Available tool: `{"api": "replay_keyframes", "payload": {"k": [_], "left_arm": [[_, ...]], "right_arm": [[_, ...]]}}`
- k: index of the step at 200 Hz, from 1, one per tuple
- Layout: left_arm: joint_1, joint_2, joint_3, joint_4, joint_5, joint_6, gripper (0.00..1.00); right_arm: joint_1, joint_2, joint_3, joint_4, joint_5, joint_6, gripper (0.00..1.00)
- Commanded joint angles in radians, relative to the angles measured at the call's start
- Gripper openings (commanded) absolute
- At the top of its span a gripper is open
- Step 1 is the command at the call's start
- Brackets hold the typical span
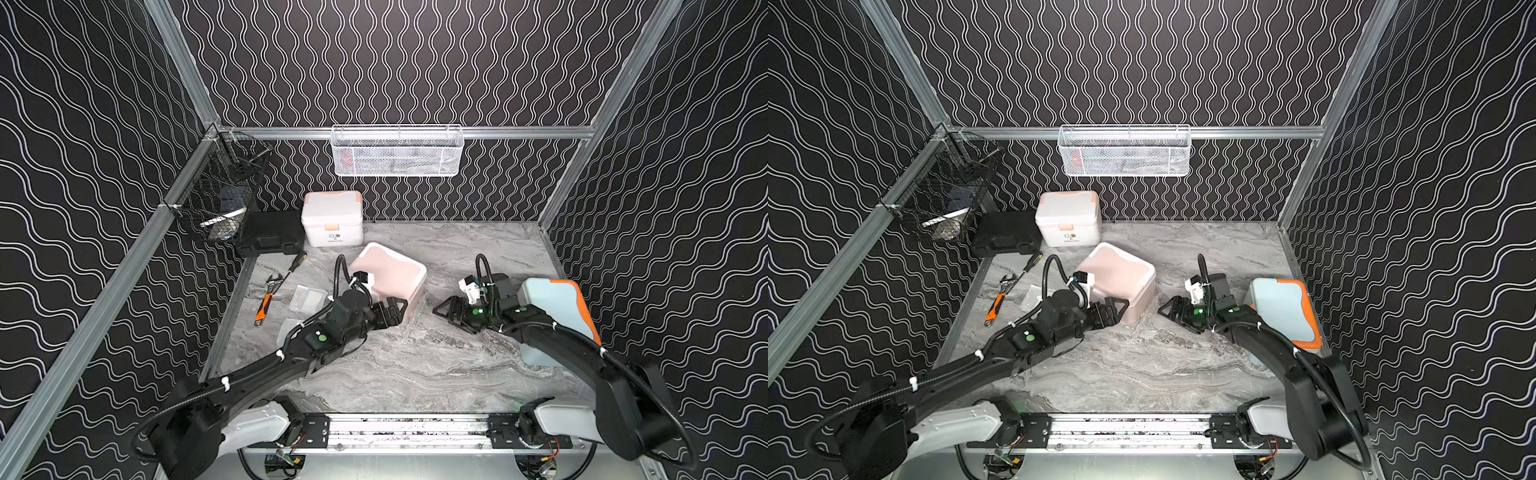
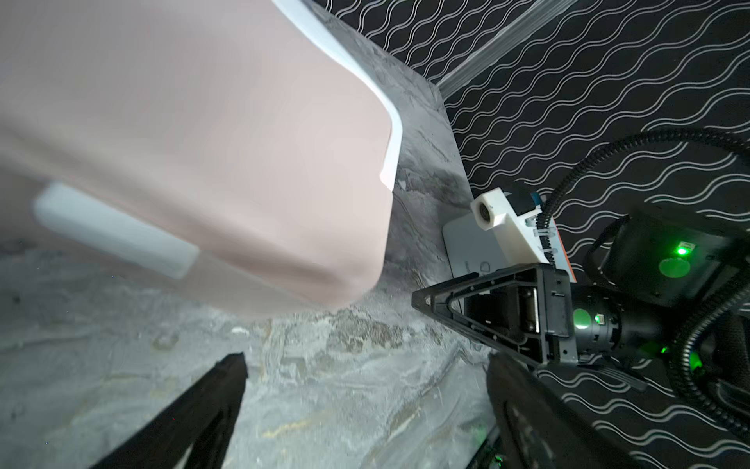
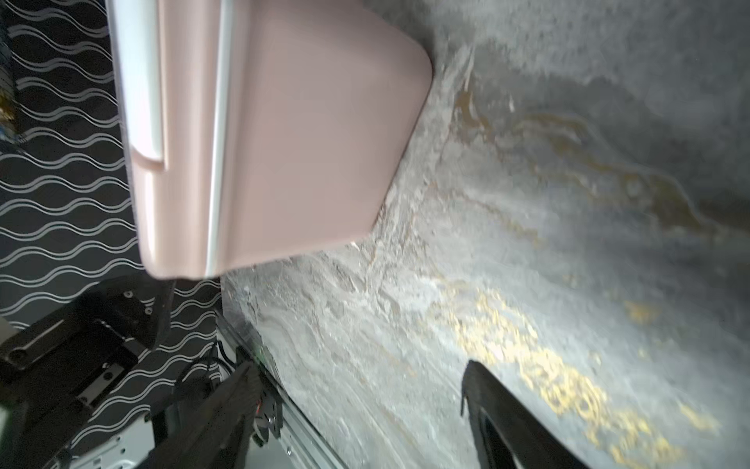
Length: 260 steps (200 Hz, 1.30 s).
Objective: Open first aid kits and take out gauze
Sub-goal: Move the first aid kit to the center of the board, then adjust the first aid kit at the center of the board.
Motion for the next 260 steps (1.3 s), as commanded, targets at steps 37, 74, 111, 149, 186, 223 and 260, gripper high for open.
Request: {"api": "replay_keyframes", "payload": {"k": [37, 74, 111, 149, 186, 223, 260], "left_arm": [[0.001, -0.233, 0.011, -0.351, -0.117, -0.007, 0.99], [0.125, -0.134, 0.196, -0.477, -0.061, 0.109, 0.99], [0.378, 0.045, 0.317, -0.462, 0.146, 0.160, 0.99], [0.504, 0.185, 0.401, -0.419, 0.271, 0.183, 0.99], [0.563, 0.328, 0.451, -0.359, 0.364, 0.172, 0.99], [0.562, 0.422, 0.466, -0.321, 0.425, 0.176, 0.99], [0.515, 0.418, 0.423, -0.281, 0.447, 0.169, 0.99]], "right_arm": [[0.000, -0.106, 0.099, -0.211, 0.085, -0.035, 0.86], [-0.001, 0.073, 0.320, -0.202, 0.060, -0.079, 0.90], [0.000, 0.303, 0.574, -0.145, 0.018, -0.113, 0.92], [0.005, 0.508, 0.781, -0.117, -0.040, -0.168, 0.91], [0.015, 0.693, 0.959, -0.157, -0.105, -0.215, 0.90], [0.062, 0.759, 0.995, -0.227, -0.135, -0.268, 0.89], [0.126, 0.666, 0.870, -0.249, -0.113, -0.283, 0.88]]}}
